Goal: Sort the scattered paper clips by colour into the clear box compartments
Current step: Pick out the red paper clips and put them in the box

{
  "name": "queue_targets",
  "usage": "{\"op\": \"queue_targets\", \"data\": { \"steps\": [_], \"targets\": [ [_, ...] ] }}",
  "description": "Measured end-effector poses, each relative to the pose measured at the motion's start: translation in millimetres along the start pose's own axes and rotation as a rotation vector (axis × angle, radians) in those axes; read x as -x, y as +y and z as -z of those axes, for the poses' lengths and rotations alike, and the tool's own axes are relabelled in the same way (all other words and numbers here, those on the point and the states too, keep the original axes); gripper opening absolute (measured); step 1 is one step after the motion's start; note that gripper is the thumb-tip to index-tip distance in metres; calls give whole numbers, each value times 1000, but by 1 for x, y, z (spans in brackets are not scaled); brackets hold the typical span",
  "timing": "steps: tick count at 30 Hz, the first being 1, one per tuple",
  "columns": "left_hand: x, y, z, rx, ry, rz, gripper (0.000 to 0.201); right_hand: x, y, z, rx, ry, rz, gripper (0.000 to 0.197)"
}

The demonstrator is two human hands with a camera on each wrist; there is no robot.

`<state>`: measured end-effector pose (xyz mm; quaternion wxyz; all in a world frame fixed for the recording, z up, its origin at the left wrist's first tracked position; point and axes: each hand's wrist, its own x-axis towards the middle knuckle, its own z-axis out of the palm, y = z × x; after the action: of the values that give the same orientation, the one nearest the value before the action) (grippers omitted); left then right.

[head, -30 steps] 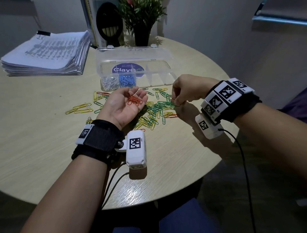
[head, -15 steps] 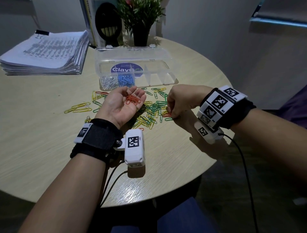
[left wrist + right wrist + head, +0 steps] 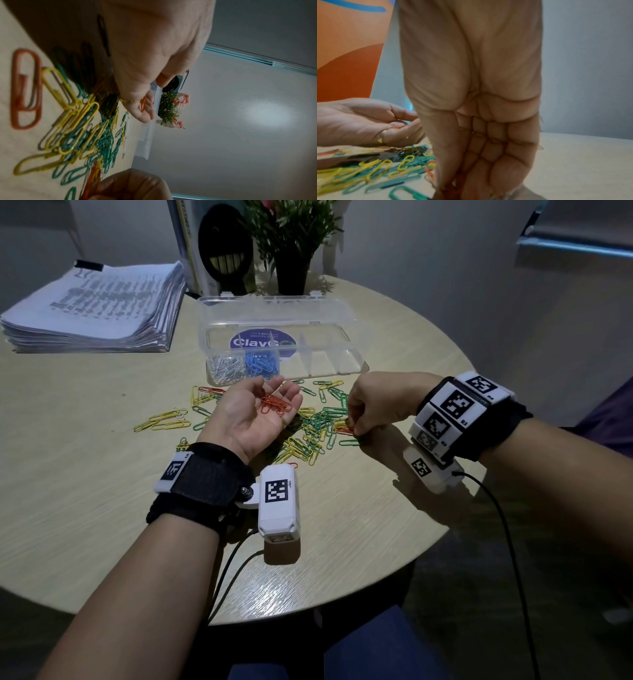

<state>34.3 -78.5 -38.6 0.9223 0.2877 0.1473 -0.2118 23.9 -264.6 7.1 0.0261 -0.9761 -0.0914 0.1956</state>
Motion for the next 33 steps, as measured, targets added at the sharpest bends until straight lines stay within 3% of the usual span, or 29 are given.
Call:
{"op": "queue_targets", "data": {
  "steps": [7,15,25,28,33],
  "targets": [
    [0,1,0,3,3,-5,31,-3,-5,-5,19,27,-19,17],
    [1,0,-1,-3,2,-9,31,-2,-9,-6,18,75,17,15],
    [-1,1,0,-29,12,-14,31,-1,-5,-4,-106,11,6,16],
    [-2,2,1,-56,21,-6,30,-1,-7,5,-204,21,26,19],
    [-1,-1,-3,-70,10,3,29,-10,-34,24,-454,156,154,22]
  ]
}}
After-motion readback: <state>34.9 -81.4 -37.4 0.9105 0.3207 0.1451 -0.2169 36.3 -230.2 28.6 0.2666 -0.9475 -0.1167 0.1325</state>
